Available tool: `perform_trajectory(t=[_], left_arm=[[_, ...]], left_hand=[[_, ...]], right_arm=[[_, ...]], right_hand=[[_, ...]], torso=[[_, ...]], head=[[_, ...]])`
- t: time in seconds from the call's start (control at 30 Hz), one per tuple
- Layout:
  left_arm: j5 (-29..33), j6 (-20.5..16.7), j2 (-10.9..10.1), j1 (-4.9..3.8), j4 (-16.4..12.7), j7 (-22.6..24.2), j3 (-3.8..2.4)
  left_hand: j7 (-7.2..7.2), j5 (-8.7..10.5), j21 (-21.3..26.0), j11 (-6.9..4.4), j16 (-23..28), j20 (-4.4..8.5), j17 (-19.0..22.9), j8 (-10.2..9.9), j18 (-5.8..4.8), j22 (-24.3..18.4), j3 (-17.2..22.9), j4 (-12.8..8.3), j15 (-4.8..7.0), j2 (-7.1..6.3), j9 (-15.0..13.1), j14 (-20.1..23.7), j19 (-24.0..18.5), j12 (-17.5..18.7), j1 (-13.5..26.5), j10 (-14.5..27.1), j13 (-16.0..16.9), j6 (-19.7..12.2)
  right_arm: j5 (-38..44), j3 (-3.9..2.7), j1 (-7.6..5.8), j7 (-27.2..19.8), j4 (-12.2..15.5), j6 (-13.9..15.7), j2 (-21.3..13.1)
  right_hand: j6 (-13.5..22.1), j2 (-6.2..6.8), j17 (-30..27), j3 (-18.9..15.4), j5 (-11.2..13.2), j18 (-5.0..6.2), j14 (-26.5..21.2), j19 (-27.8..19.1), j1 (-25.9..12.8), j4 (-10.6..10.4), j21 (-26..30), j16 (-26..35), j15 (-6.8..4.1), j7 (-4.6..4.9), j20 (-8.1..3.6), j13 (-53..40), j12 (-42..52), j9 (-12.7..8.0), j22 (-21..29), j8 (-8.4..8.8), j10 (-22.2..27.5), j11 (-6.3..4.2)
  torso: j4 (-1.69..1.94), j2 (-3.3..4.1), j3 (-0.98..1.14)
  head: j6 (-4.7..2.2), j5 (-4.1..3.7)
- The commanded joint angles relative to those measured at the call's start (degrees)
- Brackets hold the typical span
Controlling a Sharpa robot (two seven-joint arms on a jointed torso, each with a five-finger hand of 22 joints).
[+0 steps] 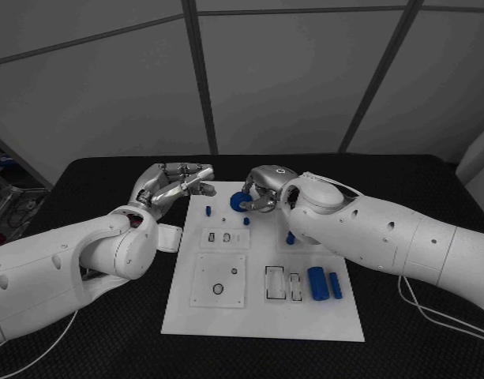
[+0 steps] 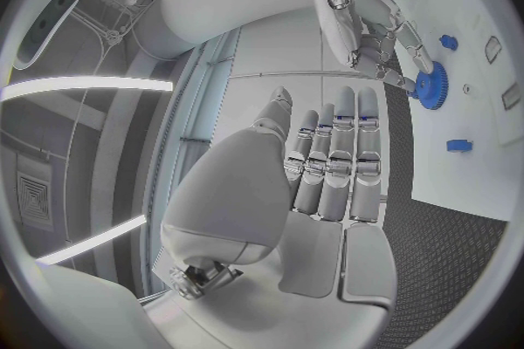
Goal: Assemble the parts on the task board
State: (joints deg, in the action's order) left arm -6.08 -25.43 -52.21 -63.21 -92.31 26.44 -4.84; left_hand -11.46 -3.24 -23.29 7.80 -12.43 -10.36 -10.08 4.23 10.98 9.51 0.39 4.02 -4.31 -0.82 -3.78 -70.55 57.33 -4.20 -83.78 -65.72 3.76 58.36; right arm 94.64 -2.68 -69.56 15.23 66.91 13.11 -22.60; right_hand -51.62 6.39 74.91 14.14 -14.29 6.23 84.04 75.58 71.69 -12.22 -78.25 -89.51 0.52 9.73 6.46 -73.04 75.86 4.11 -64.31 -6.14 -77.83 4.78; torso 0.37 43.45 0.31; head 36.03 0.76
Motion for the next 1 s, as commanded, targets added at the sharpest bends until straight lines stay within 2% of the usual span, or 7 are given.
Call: perform_trajectory(t=[0.03, 0.2, 0.3, 0.33, 0.43, 0.7, 1.0], left_arm=[[-0.1, 0.5, 0.0, -0.11, 0.0, 0.1, -0.06], [-0.1, 0.6, -0.3, -0.11, 0.2, 0.2, -0.06], [-0.1, 0.7, -0.4, -0.10, 0.5, 0.2, -0.05], [-0.1, 0.7, -0.4, -0.10, 0.6, 0.2, -0.05], [-0.1, 0.7, -0.5, -0.09, 0.8, 0.2, -0.04], [-0.1, 0.7, -0.3, -0.08, 1.3, 0.3, -0.03], [-0.1, 0.9, 0.1, -0.03, 1.7, 0.4, -0.01]], left_hand=[[-0.34, 0.31, 0.1, 0.24, 0.2, -0.23, -0.1, -0.2, -0.56, -0.1, 0.0, -0.3, -0.17, 0.56, 0.0, 0.1, -0.3, 0.3, -0.1, 0.1, 0.0, -0.1], [-0.34, 0.31, 0.1, 0.24, 0.2, -0.23, -0.1, -0.2, -0.56, -0.1, 0.0, -0.3, -0.17, 0.56, 0.0, 0.1, -0.3, 0.3, -0.1, 0.1, 0.0, -0.1], [-0.34, 0.31, 0.1, 0.24, 0.2, -0.23, -0.1, -0.2, -0.56, -0.1, 0.0, -0.3, -0.17, 0.56, 0.0, 0.1, -0.3, 0.3, -0.1, 0.1, 0.0, -0.1], [-0.34, 0.31, 0.1, 0.24, 0.2, -0.23, -0.1, -0.2, -0.56, -0.1, 0.0, -0.3, -0.17, 0.56, 0.0, 0.1, -0.3, 0.3, -0.1, 0.1, 0.0, -0.1], [-0.34, 0.32, 0.1, 0.24, 0.2, -0.24, -0.1, -0.2, -0.56, -0.1, 0.0, -0.4, -0.18, 0.57, 0.0, 0.1, -0.3, 0.4, -0.2, 0.1, 0.0, -0.1], [-0.30, 0.32, 0.1, 0.20, 0.3, -0.23, -0.1, -0.2, -0.56, -0.1, 0.0, -0.5, -0.16, 0.54, 0.0, 0.1, -0.3, 0.3, -0.3, 0.0, 0.0, 0.0], [-0.28, 0.32, 0.1, 0.19, 0.3, -0.23, -0.2, -0.2, -0.56, -0.1, 0.0, -0.6, -0.16, 0.54, 0.0, 0.1, -0.3, 0.3, -0.3, -0.1, 0.0, 0.1]], right_arm=[[-1.6, -0.02, -0.07, -0.5, 1.2, 4.8, -1.0], [-6.3, -0.05, -0.04, -6.0, 4.5, 13.4, -5.1], [-12.2, -0.07, -0.04, -10.5, 7.4, 15.6, -9.4], [-14.2, -0.07, -0.04, -11.7, 8.3, 15.3, -11.0], [-19.3, -0.06, -0.05, -14.6, 9.9, 12.8, -15.3], [-26.4, -0.02, -0.04, -19.5, 11.3, 7.5, -24.6], [-27.3, 0.01, 0.10, -20.6, 8.8, 5.4, -27.4]], right_hand=[[-0.6, -0.37, 14.4, 0.9, -1.0, -1.10, 5.8, 0.3, 0.8, 0.7, -0.4, -0.3, 0.01, -0.07, 0.27, -0.3, 0.5, 0.0, -0.2, -0.24, -0.7, -0.10], [-0.7, 0.66, 14.4, 1.5, -1.0, -1.09, 5.8, 0.3, 2.0, 2.1, -0.4, -0.2, -0.04, -0.07, 0.17, -0.9, 1.0, -0.1, -0.1, 0.02, -1.1, -0.14], [-0.4, 1.19, 14.0, 1.6, -0.4, -1.03, 5.7, 0.1, 2.4, 2.6, -0.3, -0.1, -0.01, -0.02, 0.19, -0.9, 1.0, -0.2, 0.2, 0.29, -1.0, -0.09], [-0.5, 1.36, 13.7, 1.8, -0.1, -0.96, 5.6, -0.2, 3.0, 3.1, -0.1, 0.0, -0.02, -0.05, 0.19, -0.8, 0.9, -0.2, 0.6, 0.35, -0.9, -0.10], [-1.0, 1.96, 12.7, 2.4, 0.0, -0.74, 5.4, -0.9, 5.6, 5.4, 0.5, 0.3, -0.29, -0.50, 0.04, -0.6, 0.8, -0.1, 1.6, 0.35, -0.7, -0.48], [-2.6, 2.97, 11.9, 1.3, -0.4, -0.63, 5.1, -1.3, 6.7, 6.9, 1.0, 0.7, -0.83, -1.21, -0.45, -0.1, 0.2, 0.0, 2.3, -0.01, -0.4, -1.10], [-1.6, 3.19, 11.7, 0.4, -0.9, -0.58, 5.1, -1.6, 7.5, 7.8, 1.3, 0.8, -0.79, -0.86, -0.56, 0.7, -0.5, -0.3, 2.8, 0.98, 0.2, -0.89]], torso=[[-0.06, -0.06, 0.07], [-0.24, -0.17, 0.11], [-0.24, -0.17, 0.12], [-0.19, -0.17, 0.11], [-0.64, -0.40, 0.28], [-1.40, -0.74, 0.64], [-1.19, -0.56, 0.62]], head=[[-0.02, 0.08], [-0.11, -0.01], [-0.28, -0.14], [-0.29, -0.19], [-0.33, -0.18], [-0.57, -1.04], [-1.05, -2.20]])
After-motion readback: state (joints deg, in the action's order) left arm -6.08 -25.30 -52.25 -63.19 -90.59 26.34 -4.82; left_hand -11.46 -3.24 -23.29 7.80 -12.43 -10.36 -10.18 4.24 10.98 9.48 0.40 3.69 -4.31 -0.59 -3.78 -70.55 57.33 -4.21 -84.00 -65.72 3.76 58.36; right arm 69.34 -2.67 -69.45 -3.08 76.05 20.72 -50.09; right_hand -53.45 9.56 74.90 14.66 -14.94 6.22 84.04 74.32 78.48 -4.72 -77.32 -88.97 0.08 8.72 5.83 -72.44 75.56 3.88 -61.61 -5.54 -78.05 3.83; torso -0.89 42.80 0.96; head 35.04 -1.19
